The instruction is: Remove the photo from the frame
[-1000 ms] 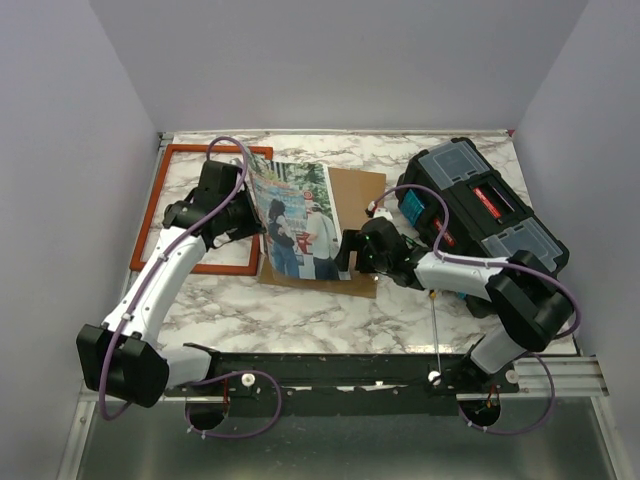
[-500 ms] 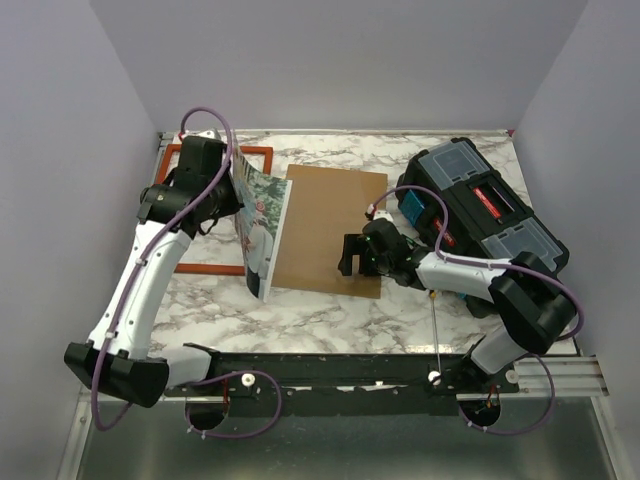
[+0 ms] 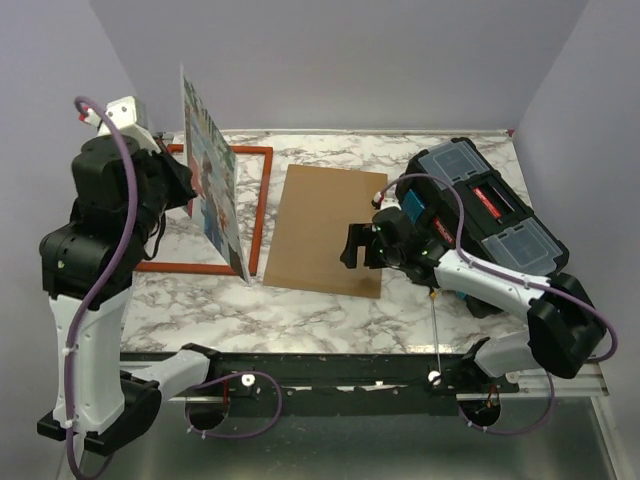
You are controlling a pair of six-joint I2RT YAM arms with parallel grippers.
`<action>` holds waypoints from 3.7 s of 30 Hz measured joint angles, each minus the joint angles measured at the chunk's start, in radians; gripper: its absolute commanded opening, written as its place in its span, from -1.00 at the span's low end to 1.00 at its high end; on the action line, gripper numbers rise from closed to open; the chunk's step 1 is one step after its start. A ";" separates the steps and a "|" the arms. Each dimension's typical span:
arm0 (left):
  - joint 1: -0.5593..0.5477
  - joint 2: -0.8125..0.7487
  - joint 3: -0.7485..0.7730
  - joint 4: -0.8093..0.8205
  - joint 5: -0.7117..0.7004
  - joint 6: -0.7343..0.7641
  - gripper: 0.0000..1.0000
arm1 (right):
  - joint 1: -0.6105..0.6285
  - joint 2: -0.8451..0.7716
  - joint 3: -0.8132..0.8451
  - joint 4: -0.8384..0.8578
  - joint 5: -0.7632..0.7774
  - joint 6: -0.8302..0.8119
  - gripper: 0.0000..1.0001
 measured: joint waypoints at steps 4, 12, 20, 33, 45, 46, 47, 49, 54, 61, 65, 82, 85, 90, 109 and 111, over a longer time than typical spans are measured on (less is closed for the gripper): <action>0.000 -0.042 0.055 0.046 0.015 0.003 -1.00 | 0.000 -0.070 0.014 -0.031 0.000 0.000 0.89; 0.000 -0.049 -0.039 0.292 0.216 -0.072 -1.00 | 0.000 -0.193 0.016 -0.105 0.033 0.020 0.89; 0.000 0.148 -0.050 0.497 0.479 -0.213 -1.00 | 0.000 -0.304 0.031 -0.158 0.105 0.030 0.89; -0.024 0.118 -0.303 0.694 0.673 -0.302 -1.00 | 0.000 -0.350 0.031 -0.190 0.158 0.037 0.89; -0.012 0.032 -1.084 0.911 0.465 -0.423 -1.00 | 0.000 -0.293 0.000 -0.178 0.153 0.038 0.89; -0.006 0.052 -1.123 0.922 0.451 -0.440 -1.00 | 0.000 -0.290 -0.006 -0.176 0.152 0.038 0.89; -0.003 0.066 -1.149 0.939 0.435 -0.452 -1.00 | 0.000 -0.286 -0.011 -0.174 0.152 0.039 0.89; 0.000 0.081 -1.177 0.951 0.406 -0.475 -1.00 | 0.000 -0.279 -0.023 -0.172 0.149 0.043 0.89; 0.002 0.054 -1.229 0.993 0.299 -0.535 -1.00 | 0.000 -0.252 -0.037 -0.165 0.145 0.045 0.89; 0.064 -0.100 -1.319 0.987 0.181 -0.581 -1.00 | 0.000 -0.236 -0.037 -0.148 0.139 0.044 0.89; 0.084 -0.111 -1.328 1.023 0.169 -0.597 -1.00 | 0.000 -0.222 -0.037 -0.146 0.136 0.044 0.89; -0.033 0.055 -1.387 1.141 0.197 -0.671 -1.00 | 0.000 -0.209 -0.036 -0.141 0.133 0.042 0.89; -0.032 0.047 -1.395 1.143 0.184 -0.678 -1.00 | 0.000 -0.195 -0.036 -0.135 0.129 0.035 0.89; -0.033 0.060 -1.411 1.170 0.190 -0.679 -0.56 | 0.000 -0.167 -0.035 -0.122 0.120 0.025 0.89; 0.038 0.084 -1.200 0.987 0.244 -0.384 0.92 | 0.000 -0.018 0.002 -0.033 0.039 0.019 0.88; 0.027 0.151 -1.159 0.972 0.243 -0.365 0.92 | 0.000 -0.018 0.002 -0.028 0.035 0.019 0.88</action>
